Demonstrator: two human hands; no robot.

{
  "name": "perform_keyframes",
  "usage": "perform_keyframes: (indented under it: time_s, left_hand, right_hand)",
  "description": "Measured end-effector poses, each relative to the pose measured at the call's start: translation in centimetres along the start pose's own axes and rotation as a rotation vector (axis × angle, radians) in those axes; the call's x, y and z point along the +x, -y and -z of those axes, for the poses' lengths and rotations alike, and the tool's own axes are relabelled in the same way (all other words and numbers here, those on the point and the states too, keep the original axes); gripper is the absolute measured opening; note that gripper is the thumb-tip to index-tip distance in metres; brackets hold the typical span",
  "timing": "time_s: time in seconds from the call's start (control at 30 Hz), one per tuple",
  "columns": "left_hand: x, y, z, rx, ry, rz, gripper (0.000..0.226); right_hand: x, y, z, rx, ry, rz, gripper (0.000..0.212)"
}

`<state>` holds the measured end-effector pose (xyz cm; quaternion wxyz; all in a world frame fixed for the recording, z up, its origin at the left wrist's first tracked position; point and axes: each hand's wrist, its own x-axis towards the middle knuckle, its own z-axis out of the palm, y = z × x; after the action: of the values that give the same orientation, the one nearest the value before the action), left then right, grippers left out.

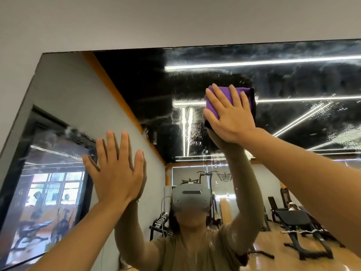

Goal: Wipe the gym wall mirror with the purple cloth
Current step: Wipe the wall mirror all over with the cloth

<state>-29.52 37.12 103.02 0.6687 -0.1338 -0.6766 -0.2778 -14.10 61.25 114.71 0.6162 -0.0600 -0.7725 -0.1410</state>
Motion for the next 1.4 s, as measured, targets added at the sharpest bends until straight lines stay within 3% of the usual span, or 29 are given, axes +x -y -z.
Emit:
perform_keyframes:
  time_s: [0.2, 0.47, 0.73, 0.9, 1.0, 1.23, 1.4]
  left_hand:
    - [-0.1, 0.2, -0.1, 0.004, -0.002, -0.014, 0.074]
    - [-0.1, 0.8, 0.2, 0.016, 0.012, -0.071, 0.073]
    - [-0.4, 0.8, 0.1, 0.01, 0.001, -0.069, 0.072]
    - [-0.2, 0.9, -0.1, 0.0, -0.003, -0.074, 0.07]
    - [-0.2, 1.0, 0.0, -0.005, 0.004, -0.073, 0.07]
    - [-0.3, 0.9, 0.4, -0.014, 0.025, -0.071, 0.073]
    - [-0.2, 1.1, 0.6, -0.01, 0.046, -0.105, 0.073]
  right_hand:
    - [-9.5, 1.0, -2.2, 0.015, -0.024, 0.14, 0.067]
    - [1.8, 2.1, -0.1, -0.012, -0.015, -0.002, 0.064]
    - [-8.1, 3.3, -2.3, 0.03, -0.031, 0.123, 0.069]
    - [-1.4, 3.5, -0.9, -0.011, -0.032, 0.069, 0.073]
    - [2.1, 4.4, -0.4, 0.009, -0.016, -0.009, 0.065]
    - [-8.5, 5.6, -2.9, 0.03, -0.084, 0.092, 0.064]
    - [-4.1, 6.0, -2.1, 0.001, -0.065, 0.07, 0.065]
